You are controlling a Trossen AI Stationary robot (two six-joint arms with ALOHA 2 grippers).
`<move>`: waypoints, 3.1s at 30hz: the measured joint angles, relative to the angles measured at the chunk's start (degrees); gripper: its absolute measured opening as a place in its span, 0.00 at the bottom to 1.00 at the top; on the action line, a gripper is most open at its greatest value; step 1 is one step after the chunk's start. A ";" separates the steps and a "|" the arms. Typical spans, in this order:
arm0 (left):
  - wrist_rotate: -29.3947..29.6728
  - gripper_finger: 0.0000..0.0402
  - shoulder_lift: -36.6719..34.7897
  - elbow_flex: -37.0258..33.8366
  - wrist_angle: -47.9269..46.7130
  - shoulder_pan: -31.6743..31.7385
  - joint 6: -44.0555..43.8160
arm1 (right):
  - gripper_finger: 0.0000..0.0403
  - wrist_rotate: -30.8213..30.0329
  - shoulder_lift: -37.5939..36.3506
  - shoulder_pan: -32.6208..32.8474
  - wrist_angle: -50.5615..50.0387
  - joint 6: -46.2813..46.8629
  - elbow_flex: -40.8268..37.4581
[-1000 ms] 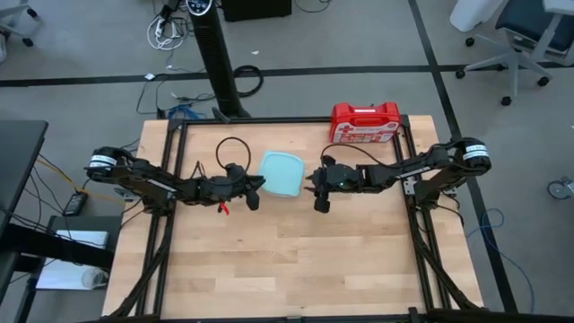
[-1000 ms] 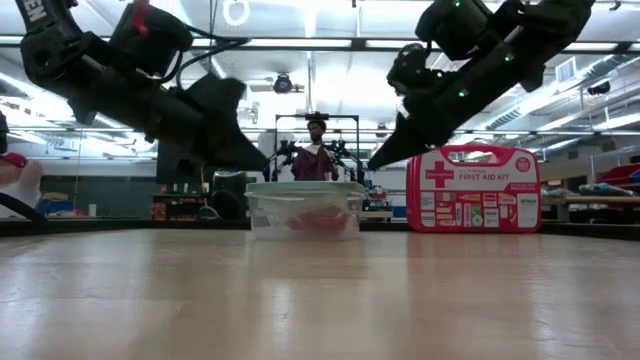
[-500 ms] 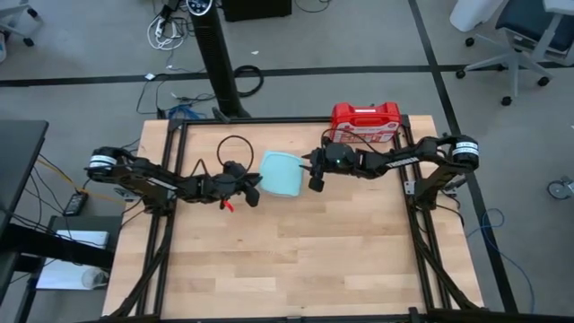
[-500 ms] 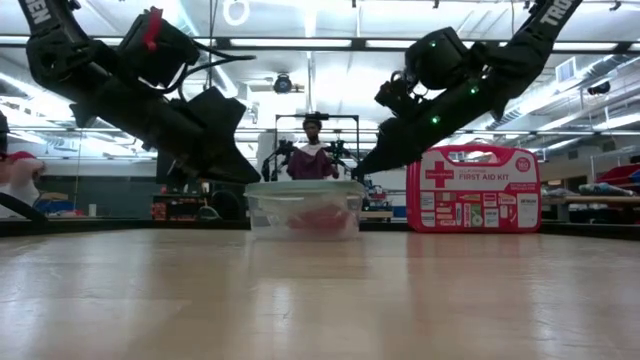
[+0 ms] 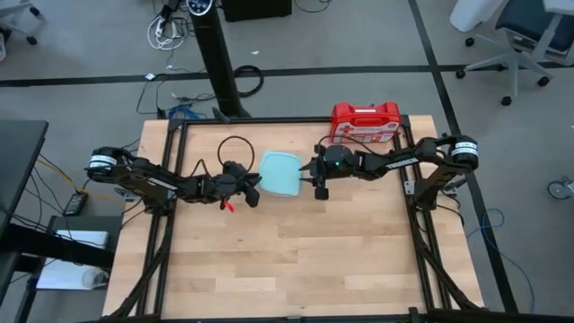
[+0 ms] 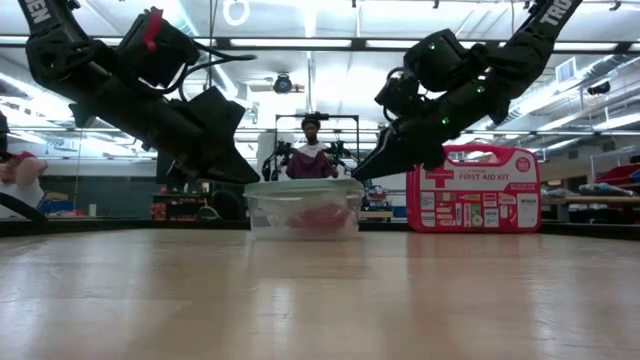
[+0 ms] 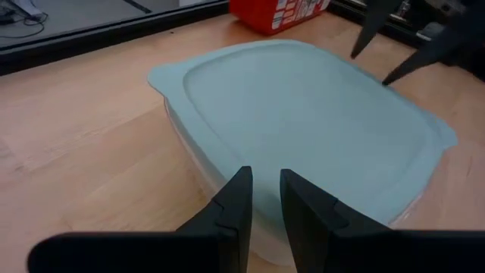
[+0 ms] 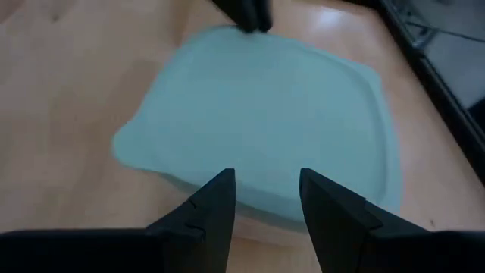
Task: Roll bandage
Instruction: Close the plastic container, then return to Home Position
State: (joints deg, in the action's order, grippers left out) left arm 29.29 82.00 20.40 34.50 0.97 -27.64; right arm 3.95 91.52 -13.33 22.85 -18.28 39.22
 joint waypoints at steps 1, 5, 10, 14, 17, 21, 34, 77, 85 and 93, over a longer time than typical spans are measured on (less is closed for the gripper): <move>-0.02 0.19 0.00 0.00 0.03 0.00 0.09 | 0.37 0.31 0.23 -0.23 -0.03 -0.79 0.00; -0.58 0.19 0.04 -0.04 0.75 0.00 0.02 | 0.37 -4.07 0.27 -1.42 -0.01 -2.75 0.00; -2.78 0.19 0.17 -0.13 5.69 -0.31 0.79 | 0.37 -16.71 0.11 -2.75 -0.05 -1.92 0.00; -2.79 0.19 0.15 -0.11 10.81 -1.48 3.21 | 0.37 -12.27 -3.16 -0.90 -2.65 -1.52 0.01; -2.79 0.19 0.13 -0.11 10.32 -2.21 3.21 | 0.37 -6.45 -5.70 2.25 -5.78 1.09 0.02; -3.44 0.19 0.11 -0.11 9.51 -2.85 3.24 | 0.37 2.94 -6.59 6.55 -7.57 6.17 0.02; -1.64 0.19 -13.21 8.50 -11.68 -10.05 14.03 | 0.37 -0.03 -28.37 14.96 -17.41 17.17 0.04; -9.39 0.19 -33.06 -12.84 5.33 -26.47 17.28 | 0.37 -3.70 -77.50 29.50 -7.43 28.01 -34.94; -4.76 0.19 -32.96 -17.71 6.43 -26.47 13.68 | 0.37 -4.33 -76.78 29.06 -7.53 39.18 -35.30; -1.71 0.19 -32.96 -18.03 11.29 -26.47 13.70 | 0.37 -4.27 -76.78 28.95 -7.48 37.72 -35.30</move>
State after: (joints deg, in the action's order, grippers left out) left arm 27.59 49.04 2.38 45.78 -25.50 -13.93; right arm -0.32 14.74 15.62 15.38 19.44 3.92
